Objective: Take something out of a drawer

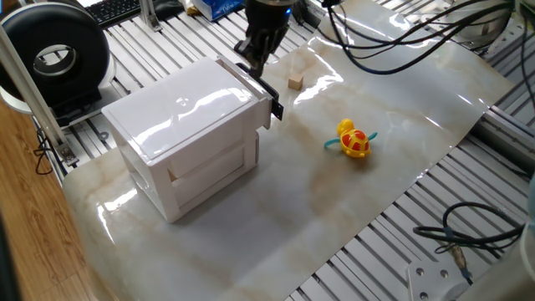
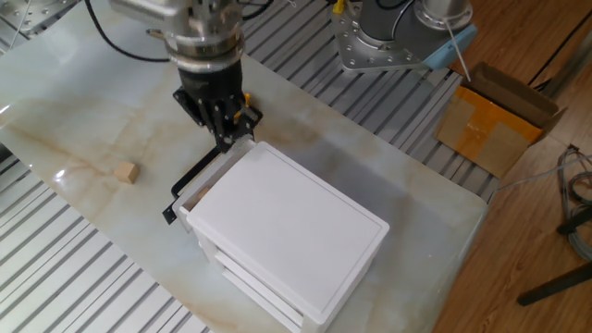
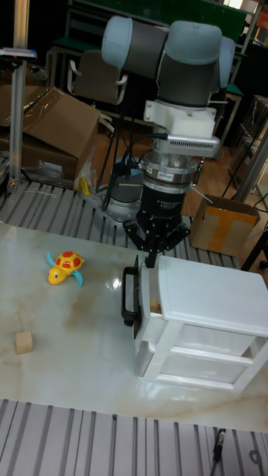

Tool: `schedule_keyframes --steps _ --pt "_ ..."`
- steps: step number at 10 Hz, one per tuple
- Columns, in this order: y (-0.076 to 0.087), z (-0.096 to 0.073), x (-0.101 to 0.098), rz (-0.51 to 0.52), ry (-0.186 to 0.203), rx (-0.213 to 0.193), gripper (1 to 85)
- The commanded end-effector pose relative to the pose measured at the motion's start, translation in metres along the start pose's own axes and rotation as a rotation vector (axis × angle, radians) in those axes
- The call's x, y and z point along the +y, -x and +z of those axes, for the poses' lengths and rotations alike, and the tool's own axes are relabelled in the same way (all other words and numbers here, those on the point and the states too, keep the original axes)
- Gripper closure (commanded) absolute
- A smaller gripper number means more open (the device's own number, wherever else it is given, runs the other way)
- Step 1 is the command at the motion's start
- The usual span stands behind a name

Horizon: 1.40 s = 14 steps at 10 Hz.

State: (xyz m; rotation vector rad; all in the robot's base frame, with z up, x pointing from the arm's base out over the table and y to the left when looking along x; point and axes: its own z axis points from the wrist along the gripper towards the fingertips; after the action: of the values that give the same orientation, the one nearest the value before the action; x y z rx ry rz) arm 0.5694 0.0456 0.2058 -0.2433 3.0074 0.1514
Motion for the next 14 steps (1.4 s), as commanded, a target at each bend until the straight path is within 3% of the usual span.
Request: schedule_keyframes --steps 1,4,6,8,10,11,13,14 --pt "0.018 0.016 0.011 0.014 0.024 -0.015 84.7" --pt "0.019 0.021 0.015 0.018 0.018 -0.003 84.7" --pt "0.019 0.021 0.018 0.013 0.042 -0.008 84.7" --pt "0.018 0.026 0.013 0.004 0.074 -0.019 84.7" --pt "0.013 0.028 -0.001 -0.035 0.066 -0.017 84.7" --pt "0.007 0.028 -0.011 -0.067 0.058 -0.011 84.7" --pt "-0.003 0.021 -0.041 -0.163 -0.074 0.029 84.7" --pt "-0.006 0.017 -0.04 -0.179 -0.077 0.039 84.7"
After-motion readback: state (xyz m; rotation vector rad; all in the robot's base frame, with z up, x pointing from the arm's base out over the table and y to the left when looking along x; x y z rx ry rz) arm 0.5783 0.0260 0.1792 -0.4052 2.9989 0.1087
